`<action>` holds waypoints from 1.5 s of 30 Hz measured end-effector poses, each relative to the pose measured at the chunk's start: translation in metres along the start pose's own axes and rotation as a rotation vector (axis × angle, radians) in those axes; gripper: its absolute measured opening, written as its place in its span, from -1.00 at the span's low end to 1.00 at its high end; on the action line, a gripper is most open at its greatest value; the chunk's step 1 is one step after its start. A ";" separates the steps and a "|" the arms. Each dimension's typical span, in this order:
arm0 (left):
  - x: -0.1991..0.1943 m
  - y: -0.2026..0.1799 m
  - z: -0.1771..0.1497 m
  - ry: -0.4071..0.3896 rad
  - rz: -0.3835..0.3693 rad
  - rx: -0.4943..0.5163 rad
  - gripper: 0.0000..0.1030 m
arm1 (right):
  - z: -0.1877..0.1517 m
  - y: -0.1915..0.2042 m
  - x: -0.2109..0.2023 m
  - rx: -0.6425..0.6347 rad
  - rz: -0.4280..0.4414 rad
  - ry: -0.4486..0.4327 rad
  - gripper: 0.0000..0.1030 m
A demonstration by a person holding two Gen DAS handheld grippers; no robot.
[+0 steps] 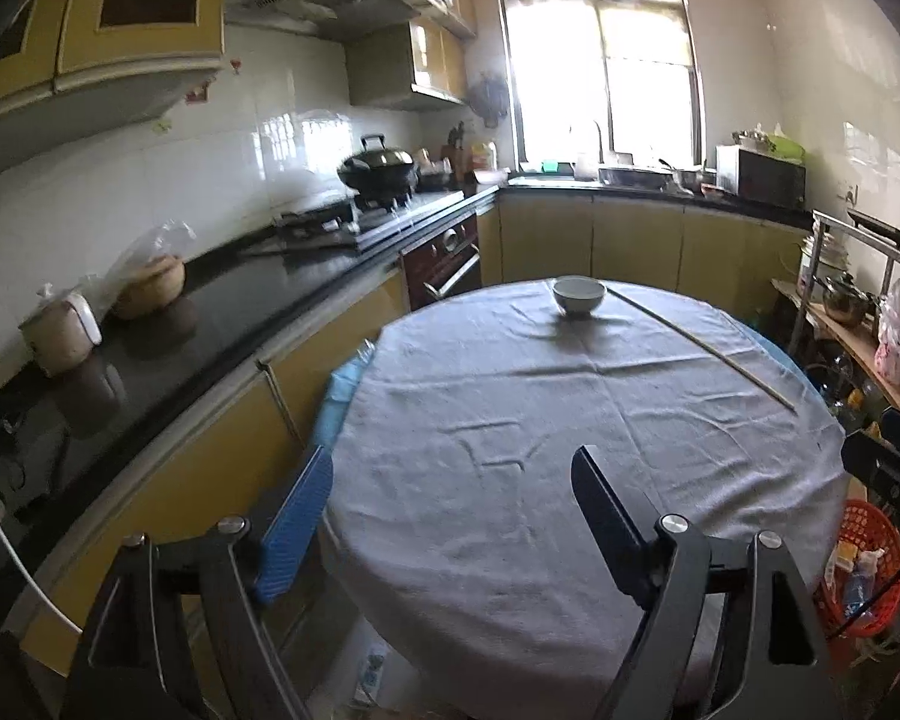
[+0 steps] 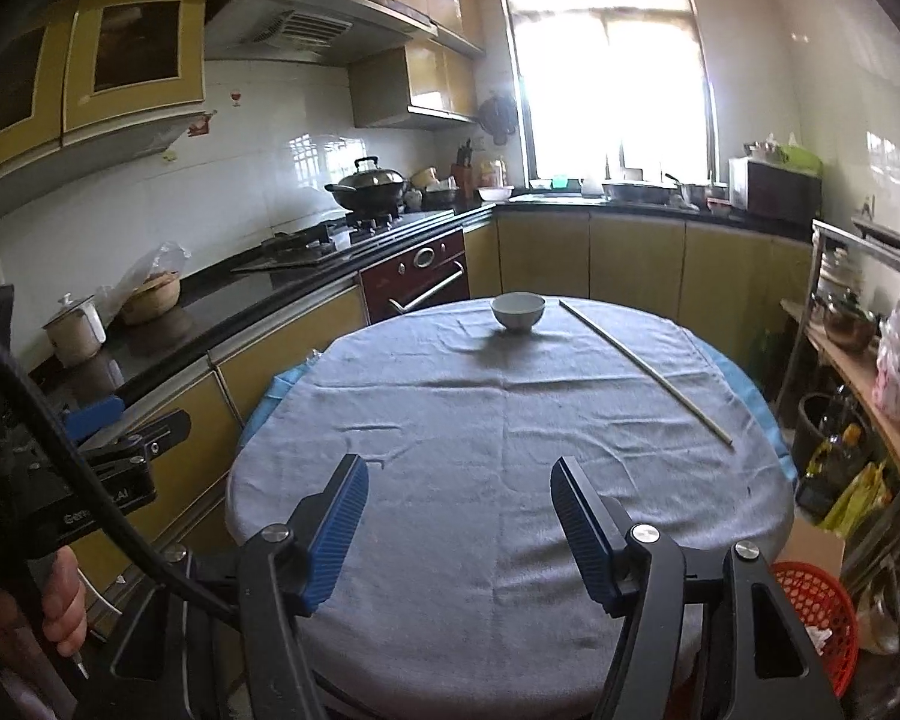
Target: Collect trash
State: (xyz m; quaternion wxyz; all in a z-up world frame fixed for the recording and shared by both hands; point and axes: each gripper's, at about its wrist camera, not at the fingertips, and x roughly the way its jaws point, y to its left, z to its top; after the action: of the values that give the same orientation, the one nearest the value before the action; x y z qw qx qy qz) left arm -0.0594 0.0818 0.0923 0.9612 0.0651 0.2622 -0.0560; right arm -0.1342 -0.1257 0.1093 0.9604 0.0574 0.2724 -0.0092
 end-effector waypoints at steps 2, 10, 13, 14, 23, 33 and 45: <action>-0.004 0.000 0.002 -0.012 -0.004 0.005 0.60 | 0.000 0.005 -0.002 -0.012 0.002 -0.008 0.31; -0.014 -0.004 0.005 -0.034 -0.007 0.017 0.68 | -0.001 0.010 -0.010 -0.030 0.007 -0.030 0.31; -0.015 -0.005 0.007 -0.036 -0.011 0.024 0.68 | 0.000 0.008 -0.011 -0.021 0.007 -0.037 0.31; -0.016 -0.006 0.007 -0.037 -0.013 0.025 0.68 | 0.000 0.007 -0.012 -0.019 0.007 -0.038 0.31; -0.023 -0.012 0.009 -0.041 -0.024 0.037 0.69 | -0.001 -0.003 -0.018 0.001 0.007 -0.051 0.31; -0.035 -0.020 0.013 -0.060 -0.029 0.058 0.69 | 0.000 -0.011 -0.028 0.019 0.003 -0.078 0.35; -0.042 -0.025 0.015 -0.070 -0.040 0.064 0.69 | -0.001 -0.018 -0.034 0.039 -0.004 -0.090 0.35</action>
State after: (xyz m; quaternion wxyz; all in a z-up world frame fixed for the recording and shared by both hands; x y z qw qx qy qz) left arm -0.0915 0.0585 0.1239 0.9659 0.0885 0.2279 -0.0858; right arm -0.1649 -0.1437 0.1244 0.9704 0.0751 0.2289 -0.0190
